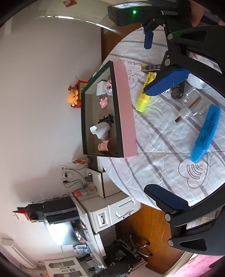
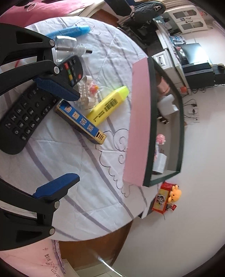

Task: Organize rigid objects
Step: 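Grasp the pink-and-white brick figure with the left tool while the right tool grasps the small blue printed box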

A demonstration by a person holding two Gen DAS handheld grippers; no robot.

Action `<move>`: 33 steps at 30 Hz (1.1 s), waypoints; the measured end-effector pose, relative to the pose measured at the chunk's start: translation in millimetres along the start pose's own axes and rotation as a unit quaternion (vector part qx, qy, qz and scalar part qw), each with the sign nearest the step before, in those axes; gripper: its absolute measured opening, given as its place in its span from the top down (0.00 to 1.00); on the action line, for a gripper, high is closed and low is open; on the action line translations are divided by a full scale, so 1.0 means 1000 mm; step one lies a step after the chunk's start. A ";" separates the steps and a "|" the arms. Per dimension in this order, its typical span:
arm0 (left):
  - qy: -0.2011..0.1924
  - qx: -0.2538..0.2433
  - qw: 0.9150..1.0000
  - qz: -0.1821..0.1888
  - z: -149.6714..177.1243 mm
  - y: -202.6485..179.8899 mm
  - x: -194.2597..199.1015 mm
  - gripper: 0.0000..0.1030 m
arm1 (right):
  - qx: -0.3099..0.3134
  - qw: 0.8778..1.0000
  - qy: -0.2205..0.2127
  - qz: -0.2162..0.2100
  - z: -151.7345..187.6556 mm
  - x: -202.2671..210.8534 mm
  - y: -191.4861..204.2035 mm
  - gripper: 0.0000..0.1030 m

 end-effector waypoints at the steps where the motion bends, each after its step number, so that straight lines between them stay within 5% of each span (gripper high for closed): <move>1: 0.003 -0.001 1.000 0.002 0.000 -0.002 -0.004 0.00 | 0.001 1.000 0.003 -0.004 -0.001 -0.002 0.001 0.16; 3: 0.008 -0.002 1.000 0.006 0.000 -0.006 -0.009 0.00 | 0.003 1.000 0.011 -0.016 -0.001 -0.008 0.002 0.23; 7: 0.023 -0.006 1.000 0.018 -0.001 -0.018 -0.022 0.00 | 0.019 0.999 0.023 -0.030 -0.002 -0.015 0.004 0.60; 12: 0.042 -0.018 0.998 0.036 0.002 -0.039 -0.037 0.00 | 0.022 0.999 0.020 -0.038 -0.002 -0.014 -0.010 0.85; 17: 0.049 -0.053 0.995 0.071 0.010 -0.067 -0.040 0.00 | 0.015 0.999 0.018 -0.046 -0.004 -0.014 -0.028 0.85; 24: 0.072 -0.098 0.990 0.070 0.024 -0.087 -0.053 0.02 | 0.013 0.999 0.011 -0.044 -0.006 -0.015 -0.036 0.85; 28: 0.098 -0.109 0.986 0.077 0.032 -0.096 -0.066 0.24 | 0.010 0.999 0.009 -0.047 -0.007 -0.017 -0.039 0.85; 33: 0.114 -0.113 0.981 0.113 0.036 -0.109 -0.070 0.39 | 0.011 0.999 0.008 -0.048 -0.008 -0.018 -0.038 0.85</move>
Point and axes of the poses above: each gripper's, at about its wrist camera, not at the fingertips, and x roughly against the way its jaws point, y to its left, z to its underside, the point moved 4 cm from there along -x, roughly the way its jaws point, and after that the axes turned 3 degrees about -y, right-handed, at the moved point
